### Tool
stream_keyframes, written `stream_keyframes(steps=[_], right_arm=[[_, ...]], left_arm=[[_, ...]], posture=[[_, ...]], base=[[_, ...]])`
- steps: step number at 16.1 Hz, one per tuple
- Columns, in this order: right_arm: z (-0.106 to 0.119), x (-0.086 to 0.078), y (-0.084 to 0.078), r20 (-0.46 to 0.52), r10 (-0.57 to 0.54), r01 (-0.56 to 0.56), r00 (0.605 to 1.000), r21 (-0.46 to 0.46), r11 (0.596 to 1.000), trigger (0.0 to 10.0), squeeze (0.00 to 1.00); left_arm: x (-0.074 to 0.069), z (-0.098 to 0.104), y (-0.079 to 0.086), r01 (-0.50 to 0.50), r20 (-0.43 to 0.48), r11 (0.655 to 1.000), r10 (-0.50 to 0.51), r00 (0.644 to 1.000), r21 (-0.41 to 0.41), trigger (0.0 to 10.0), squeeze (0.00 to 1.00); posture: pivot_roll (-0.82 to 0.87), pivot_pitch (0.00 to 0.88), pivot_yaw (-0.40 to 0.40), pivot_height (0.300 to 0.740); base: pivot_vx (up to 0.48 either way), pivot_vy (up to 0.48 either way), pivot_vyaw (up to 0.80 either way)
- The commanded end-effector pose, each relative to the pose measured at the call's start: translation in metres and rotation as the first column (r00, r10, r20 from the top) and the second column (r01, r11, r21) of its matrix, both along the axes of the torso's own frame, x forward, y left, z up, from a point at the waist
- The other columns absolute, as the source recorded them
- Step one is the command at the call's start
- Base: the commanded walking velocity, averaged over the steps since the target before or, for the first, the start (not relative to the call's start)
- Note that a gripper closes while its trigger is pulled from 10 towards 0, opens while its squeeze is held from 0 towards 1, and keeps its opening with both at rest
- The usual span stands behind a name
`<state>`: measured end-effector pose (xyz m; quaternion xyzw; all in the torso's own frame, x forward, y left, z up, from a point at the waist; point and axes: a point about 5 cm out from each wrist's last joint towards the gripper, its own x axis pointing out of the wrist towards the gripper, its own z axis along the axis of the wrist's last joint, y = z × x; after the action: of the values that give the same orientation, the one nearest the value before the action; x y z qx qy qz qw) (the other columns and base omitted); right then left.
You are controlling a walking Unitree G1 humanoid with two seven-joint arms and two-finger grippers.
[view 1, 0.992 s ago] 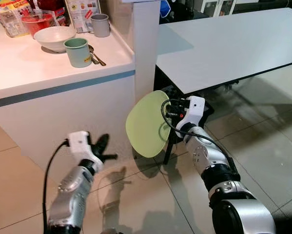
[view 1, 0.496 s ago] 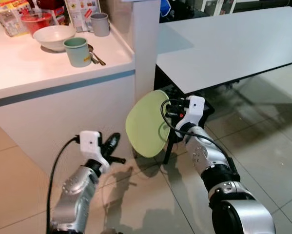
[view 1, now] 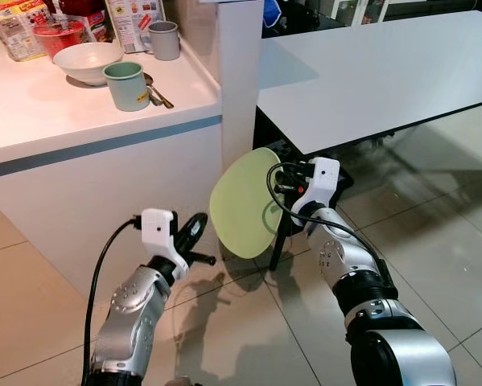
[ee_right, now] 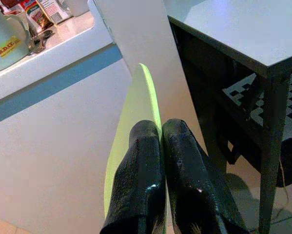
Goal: Setting the table
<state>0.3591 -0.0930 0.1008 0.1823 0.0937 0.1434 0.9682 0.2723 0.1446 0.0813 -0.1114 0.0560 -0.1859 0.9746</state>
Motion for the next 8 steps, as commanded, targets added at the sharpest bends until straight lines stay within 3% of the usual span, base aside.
stream_keyframes(steps=[1,8], right_arm=[[0.014,0.005,-0.003,0.060,-0.013,0.013,0.998,0.007,1.000,0.0,0.00],[0.014,0.005,-0.004,0.057,-0.013,0.013,0.998,0.008,1.000,0.0,0.00]], left_arm=[[0.005,0.002,0.002,-0.016,-0.007,1.000,0.015,1.000,-0.009,10.0,0.00],[0.018,0.006,0.003,-0.051,-0.016,0.999,0.051,0.999,-0.009,10.0,0.00]], posture=[[0.07,0.000,-0.002,0.740],[0.06,0.000,-0.004,0.740]], base=[[0.000,0.000,0.00],[0.000,0.000,0.00]])
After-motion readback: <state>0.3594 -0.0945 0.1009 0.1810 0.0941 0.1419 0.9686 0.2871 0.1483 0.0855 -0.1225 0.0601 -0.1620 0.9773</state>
